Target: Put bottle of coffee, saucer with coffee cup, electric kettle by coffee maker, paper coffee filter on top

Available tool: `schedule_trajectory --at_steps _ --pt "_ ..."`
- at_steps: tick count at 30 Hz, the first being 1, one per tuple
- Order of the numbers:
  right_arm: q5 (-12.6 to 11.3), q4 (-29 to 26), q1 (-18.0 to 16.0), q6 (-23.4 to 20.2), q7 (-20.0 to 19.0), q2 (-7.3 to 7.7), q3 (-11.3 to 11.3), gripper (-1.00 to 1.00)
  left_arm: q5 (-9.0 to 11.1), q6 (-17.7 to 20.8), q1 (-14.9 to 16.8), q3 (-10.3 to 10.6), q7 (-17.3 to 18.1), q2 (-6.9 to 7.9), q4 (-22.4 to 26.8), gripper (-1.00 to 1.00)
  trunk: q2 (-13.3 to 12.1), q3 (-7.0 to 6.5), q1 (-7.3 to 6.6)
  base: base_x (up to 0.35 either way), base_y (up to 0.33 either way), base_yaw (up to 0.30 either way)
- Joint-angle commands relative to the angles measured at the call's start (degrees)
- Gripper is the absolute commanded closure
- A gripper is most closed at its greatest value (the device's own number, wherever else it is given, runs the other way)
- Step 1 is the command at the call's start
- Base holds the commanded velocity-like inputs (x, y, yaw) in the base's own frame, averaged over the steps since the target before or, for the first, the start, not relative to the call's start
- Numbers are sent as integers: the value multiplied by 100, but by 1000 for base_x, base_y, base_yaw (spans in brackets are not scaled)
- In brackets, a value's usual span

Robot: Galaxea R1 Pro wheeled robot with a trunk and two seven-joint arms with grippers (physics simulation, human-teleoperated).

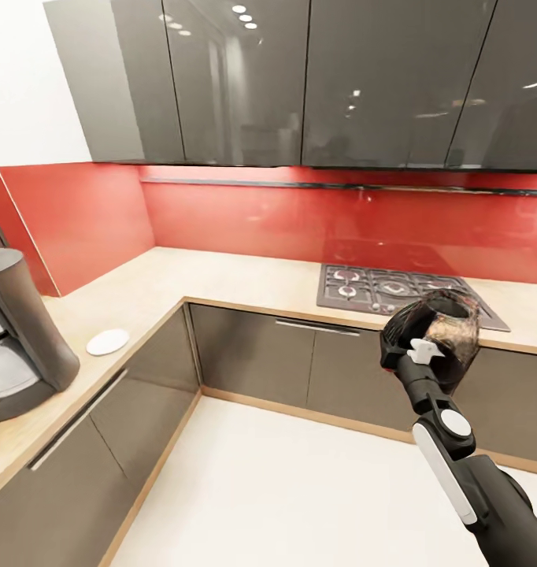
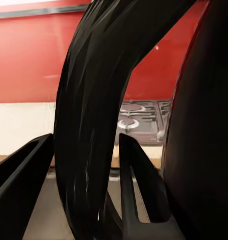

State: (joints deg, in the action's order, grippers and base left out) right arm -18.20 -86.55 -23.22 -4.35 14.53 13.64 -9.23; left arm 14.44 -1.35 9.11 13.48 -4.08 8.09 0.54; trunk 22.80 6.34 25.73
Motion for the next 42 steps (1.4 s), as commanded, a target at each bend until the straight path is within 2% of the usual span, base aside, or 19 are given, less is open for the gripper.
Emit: schedule_trajectory --at_steps 1,8,32,42 --pt "-17 -11 -7 -22 50 8 -18 100 50 -14 4 49 -14 0 -1 -100 12 12 6 232 -204 0" --pt "-17 -11 -7 -22 50 8 -18 100 58 -14 4 49 -14 0 -1 -100 12 12 6 232 -204 76" --pt "-17 -11 -7 -22 50 8 -18 100 59 -18 4 41 -14 -20 -1 -100 12 12 6 232 -203 273" --pt "-21 -11 -7 -22 50 8 -18 100 59 -14 4 32 -23 -18 -1 -100 12 12 6 73 -261 277"
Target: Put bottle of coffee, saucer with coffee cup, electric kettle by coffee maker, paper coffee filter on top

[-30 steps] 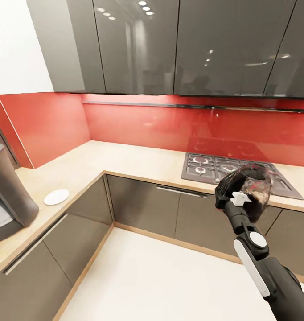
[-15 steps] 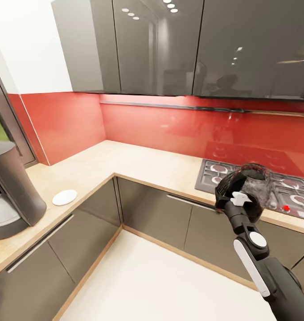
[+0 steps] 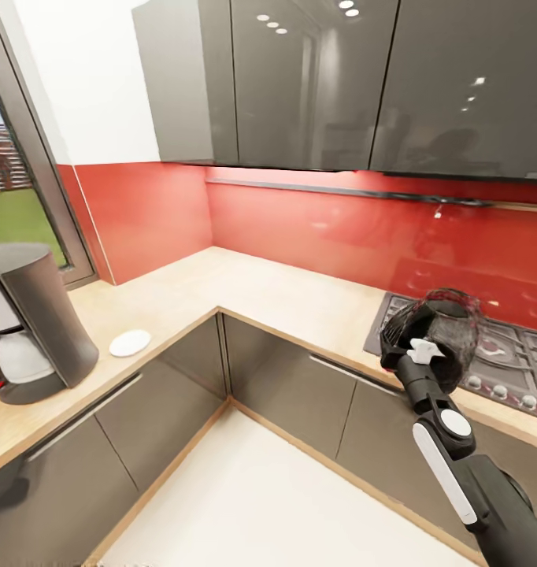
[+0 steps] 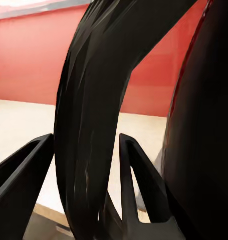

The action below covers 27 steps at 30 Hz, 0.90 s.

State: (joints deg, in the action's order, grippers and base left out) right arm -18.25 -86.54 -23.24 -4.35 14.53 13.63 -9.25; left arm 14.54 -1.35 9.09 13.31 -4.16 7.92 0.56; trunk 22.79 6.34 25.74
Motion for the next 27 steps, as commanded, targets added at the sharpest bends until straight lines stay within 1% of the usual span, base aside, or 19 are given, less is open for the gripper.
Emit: schedule_trajectory --at_steps 1,17,27 --pt "-15 -12 -5 -22 50 9 -16 100 49 -14 5 49 -14 -1 -3 -100 12 12 4 120 -273 277" --pt "-13 -12 -5 -22 50 9 -16 100 49 -16 5 49 -14 -1 -3 -100 12 12 4 166 -250 277" --pt "-12 -12 -5 -22 49 9 -16 100 52 -23 5 49 -14 -1 -3 -100 12 12 4 29 -26 277"
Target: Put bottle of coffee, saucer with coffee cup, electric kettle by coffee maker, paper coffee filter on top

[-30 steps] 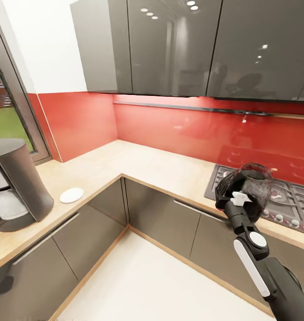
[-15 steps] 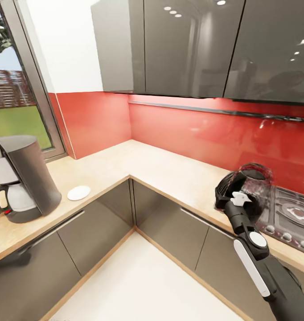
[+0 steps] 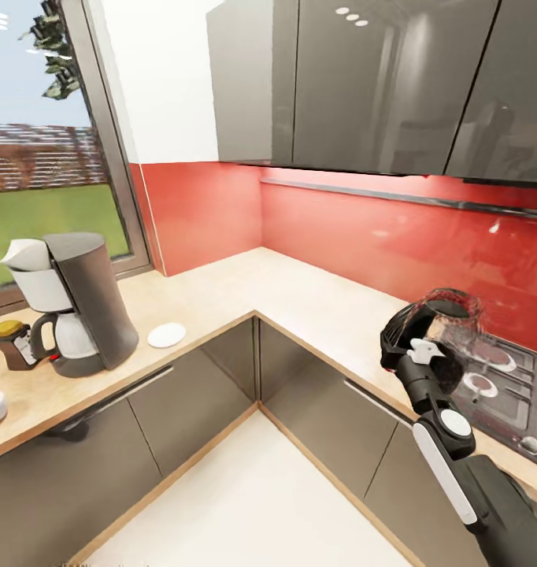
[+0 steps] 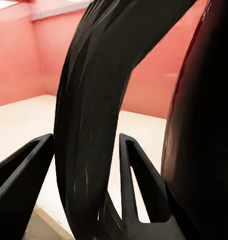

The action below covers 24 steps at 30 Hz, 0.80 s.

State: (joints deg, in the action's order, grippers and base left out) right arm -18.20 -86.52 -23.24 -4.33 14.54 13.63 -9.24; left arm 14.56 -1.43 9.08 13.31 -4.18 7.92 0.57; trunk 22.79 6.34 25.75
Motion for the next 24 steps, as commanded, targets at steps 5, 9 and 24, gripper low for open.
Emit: schedule_trajectory --at_steps 5,9,24 --pt "-25 -14 -5 -24 42 8 -21 100 39 -15 6 57 -12 -1 -10 -100 13 12 3 0 0 277" --pt "-25 -24 -5 -24 41 7 -25 100 32 -15 4 58 -12 29 -13 -100 13 12 3 0 0 277" --pt "-34 -32 -5 -33 32 0 -34 100 26 -11 2 58 -12 26 -13 -100 13 12 3 5 -63 277"
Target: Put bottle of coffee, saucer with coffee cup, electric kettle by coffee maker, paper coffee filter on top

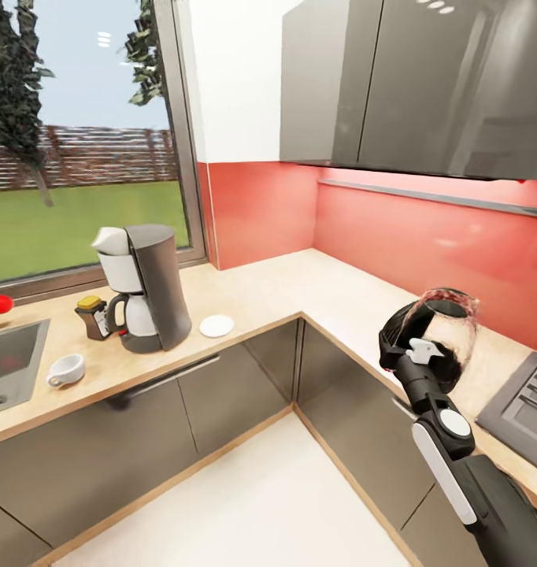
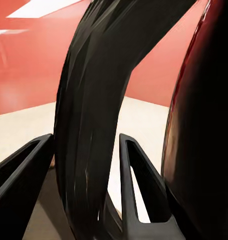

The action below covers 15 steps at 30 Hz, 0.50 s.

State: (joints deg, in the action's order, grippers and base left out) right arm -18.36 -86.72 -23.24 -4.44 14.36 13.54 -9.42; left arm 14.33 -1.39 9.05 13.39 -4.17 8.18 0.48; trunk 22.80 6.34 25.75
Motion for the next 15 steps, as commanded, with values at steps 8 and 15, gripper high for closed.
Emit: schedule_trajectory --at_steps 8,15 --pt "-18 -11 -5 -22 50 9 -16 100 54 -19 7 49 -14 -16 -4 -100 12 12 4 78 -255 277" --pt "-18 -3 -5 -22 50 9 -16 100 69 -19 8 49 -14 -18 -4 -100 12 12 4 42 -69 277"
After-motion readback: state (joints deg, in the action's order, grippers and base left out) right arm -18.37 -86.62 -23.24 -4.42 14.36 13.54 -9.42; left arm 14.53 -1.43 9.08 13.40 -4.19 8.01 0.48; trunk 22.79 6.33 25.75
